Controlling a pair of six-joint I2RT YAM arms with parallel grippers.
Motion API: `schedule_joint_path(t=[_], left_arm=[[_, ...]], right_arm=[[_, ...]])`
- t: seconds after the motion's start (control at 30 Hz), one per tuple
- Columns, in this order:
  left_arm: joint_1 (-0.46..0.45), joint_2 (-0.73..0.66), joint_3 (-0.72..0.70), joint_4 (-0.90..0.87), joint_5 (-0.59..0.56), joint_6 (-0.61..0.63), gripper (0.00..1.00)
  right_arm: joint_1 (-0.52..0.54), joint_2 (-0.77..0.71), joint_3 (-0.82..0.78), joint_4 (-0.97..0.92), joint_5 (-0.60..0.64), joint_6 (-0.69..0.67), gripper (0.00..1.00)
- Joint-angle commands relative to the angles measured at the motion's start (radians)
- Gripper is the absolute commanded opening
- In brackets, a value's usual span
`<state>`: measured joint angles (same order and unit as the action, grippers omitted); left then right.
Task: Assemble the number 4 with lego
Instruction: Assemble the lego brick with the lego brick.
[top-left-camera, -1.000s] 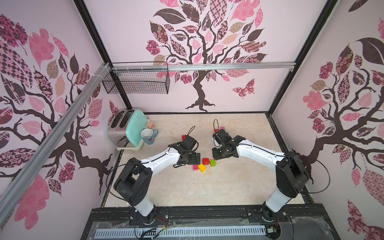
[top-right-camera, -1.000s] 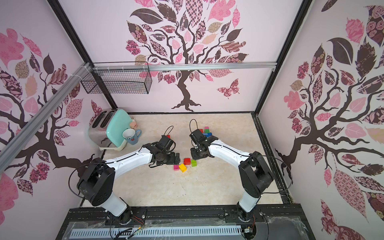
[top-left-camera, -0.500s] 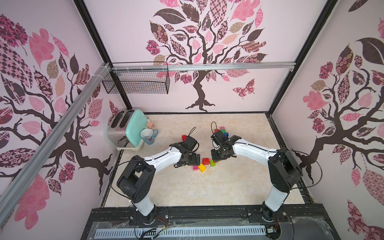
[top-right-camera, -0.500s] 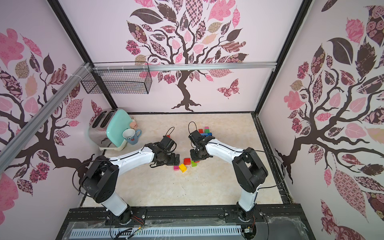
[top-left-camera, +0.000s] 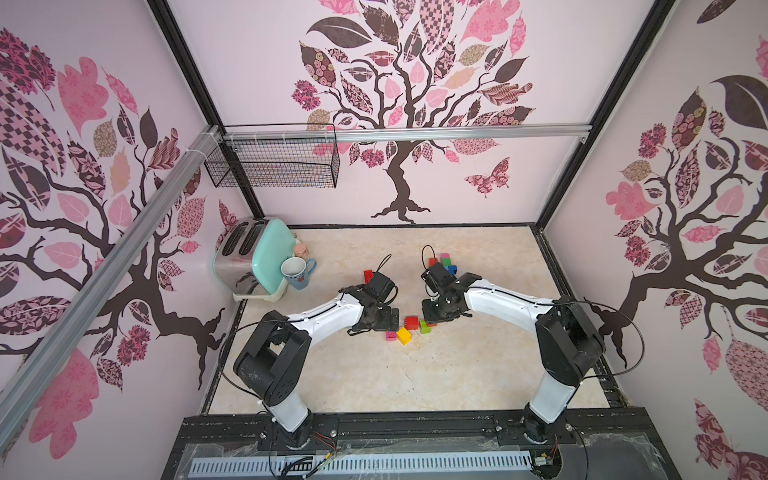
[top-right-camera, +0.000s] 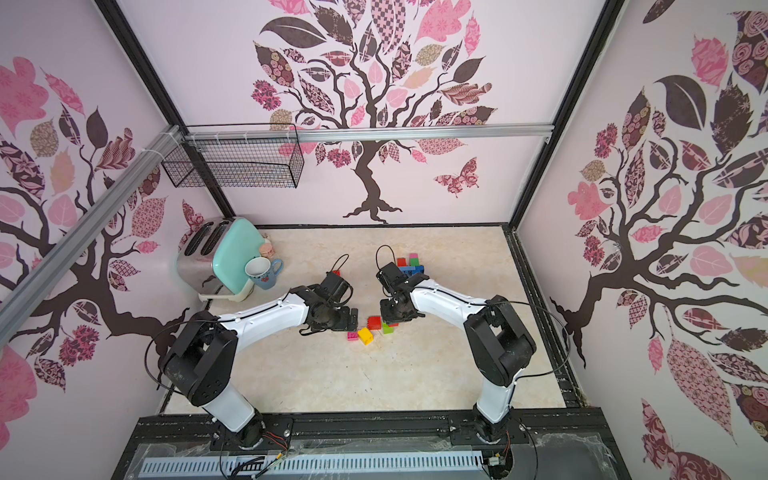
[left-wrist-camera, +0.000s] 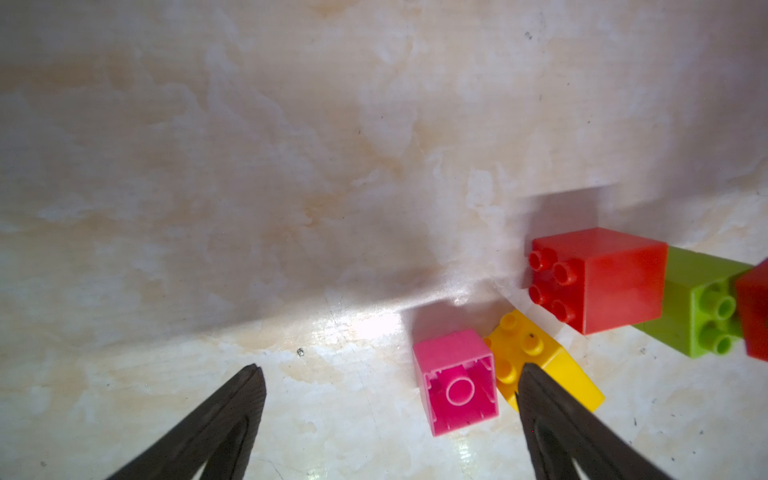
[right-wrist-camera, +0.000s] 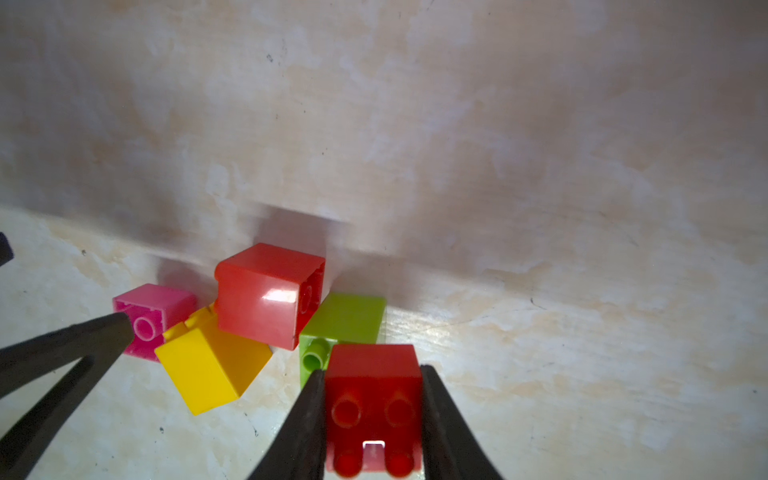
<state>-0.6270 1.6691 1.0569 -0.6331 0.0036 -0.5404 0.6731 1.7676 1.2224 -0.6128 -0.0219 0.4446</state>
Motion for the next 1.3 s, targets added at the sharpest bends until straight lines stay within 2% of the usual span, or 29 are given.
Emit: schedule_joint_path(t=[0.0,0.1,0.3,0.47,0.5,0.53,0.6,0.63,0.67,0.8,0.93,1.17,1.27], left_arm=[[0.001,0.004,0.029,-0.008,-0.013,0.017,0.98],[0.001,0.006,0.027,-0.01,-0.018,0.02,0.98],[0.003,0.004,0.032,-0.032,-0.057,0.04,0.98],[0.019,-0.023,0.04,-0.036,-0.076,0.053,0.98],[0.022,-0.028,0.044,-0.033,-0.08,0.053,0.98],[0.025,-0.032,0.045,-0.029,-0.08,0.052,0.98],[0.031,-0.036,0.05,-0.024,-0.08,0.05,0.98],[0.033,-0.036,0.054,-0.025,-0.081,0.048,0.98],[0.036,-0.038,0.059,-0.024,-0.084,0.046,0.98],[0.049,-0.039,0.074,-0.002,-0.136,0.037,0.98],[0.074,0.002,0.107,0.033,-0.225,0.012,0.97],[0.095,0.15,0.201,0.156,-0.374,0.026,0.83],[0.095,0.225,0.248,0.194,-0.43,0.04,0.81]], right_arm=[[0.035,0.05,-0.05,-0.073,0.071,0.092,0.0],[0.07,0.054,-0.071,-0.073,0.146,0.132,0.0],[0.096,0.114,-0.07,-0.145,0.274,0.124,0.0],[0.095,0.108,-0.031,-0.165,0.289,0.097,0.0],[0.096,0.097,-0.021,-0.154,0.275,0.095,0.03],[0.096,0.087,-0.006,-0.144,0.261,0.095,0.13],[0.096,0.056,0.028,-0.118,0.239,0.102,0.37],[0.096,0.042,0.039,-0.105,0.235,0.106,0.47],[0.096,0.024,0.054,-0.091,0.239,0.11,0.61],[0.095,-0.066,0.079,-0.044,0.303,0.105,0.98],[0.096,-0.188,-0.032,0.09,0.368,0.07,0.99],[0.096,-0.413,-0.276,0.318,0.46,0.023,0.99],[0.096,-0.484,-0.342,0.368,0.477,-0.03,0.99]])
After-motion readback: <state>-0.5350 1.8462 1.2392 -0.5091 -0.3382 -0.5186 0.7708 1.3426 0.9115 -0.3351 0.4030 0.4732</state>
